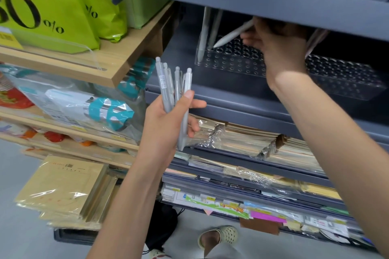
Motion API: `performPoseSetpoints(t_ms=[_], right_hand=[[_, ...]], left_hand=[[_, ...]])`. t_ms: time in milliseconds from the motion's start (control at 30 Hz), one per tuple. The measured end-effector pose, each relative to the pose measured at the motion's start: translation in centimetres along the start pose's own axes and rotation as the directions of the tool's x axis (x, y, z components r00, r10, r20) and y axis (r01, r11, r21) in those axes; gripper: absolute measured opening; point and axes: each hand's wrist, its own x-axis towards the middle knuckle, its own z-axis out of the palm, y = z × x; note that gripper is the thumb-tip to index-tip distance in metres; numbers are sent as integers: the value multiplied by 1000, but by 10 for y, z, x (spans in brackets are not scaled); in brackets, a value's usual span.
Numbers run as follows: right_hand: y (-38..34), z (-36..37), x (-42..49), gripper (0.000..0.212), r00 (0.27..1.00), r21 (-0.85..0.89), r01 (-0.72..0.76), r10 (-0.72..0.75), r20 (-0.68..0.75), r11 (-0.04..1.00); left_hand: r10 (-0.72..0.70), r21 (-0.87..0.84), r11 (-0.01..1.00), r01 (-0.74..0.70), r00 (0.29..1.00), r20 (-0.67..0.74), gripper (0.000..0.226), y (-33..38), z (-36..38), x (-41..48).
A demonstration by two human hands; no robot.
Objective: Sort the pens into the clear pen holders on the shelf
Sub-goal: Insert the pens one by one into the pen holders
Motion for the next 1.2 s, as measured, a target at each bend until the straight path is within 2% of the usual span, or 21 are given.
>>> performPoseSetpoints(t_ms=[100, 200, 333, 467, 567, 667, 767, 900, 1000, 1100, 1133, 1200], right_hand=[[8, 4, 6, 22, 999, -103, 37, -37, 6, 994], [11, 11, 11, 20, 997, -250, 67, -60, 38, 966], [9, 23, 17, 19, 992, -465, 90, -35, 125, 880], [9, 38, 21, 32, 984, -578, 96, 11, 179, 811], [12, 47, 25, 31, 986, -590, 62, 42, 161, 805], [14, 53, 27, 22, 984, -606, 39, 74, 161, 795], [15, 56, 28, 26, 987, -591, 32, 66, 144, 806], [19, 53, 27, 17, 992, -584, 37, 41, 121, 811], [16, 48, 23, 22, 990, -565, 46, 38, 136, 824], [6, 41, 10, 27, 996, -514, 49, -4, 89, 857], [3, 38, 2, 25, 994, -485, 48, 4, 106, 873], [-4, 29, -18, 24, 963, -428, 16, 101, 251, 904]], left_hand=[[1, 15, 1000, 0, 1000, -21, 27, -1, 1, -1], [-8, -3, 1000, 8, 999, -40, 26, -3, 1, -1], [-38, -53, 998, 36, 999, -20, 12, -3, -1, -1], [-46, -23, 999, 46, 999, -11, 26, -4, -2, -1], [-32, -14, 999, 32, 999, -13, 23, -3, 0, -2], [-17, -13, 1000, 17, 1000, 6, 17, -3, 1, -3], [-2, 4, 1000, 2, 1000, 0, 21, -6, 1, -5], [0, -6, 1000, 0, 1000, -14, 24, -8, 0, -4], [16, -19, 1000, -16, 1000, 10, 21, -6, 2, -4], [43, -33, 999, -42, 998, 42, 14, -5, 1, -3], [50, -41, 998, -48, 998, 46, 13, -5, 1, -2], [56, -50, 997, -54, 997, 48, 15, -6, 0, 0]])
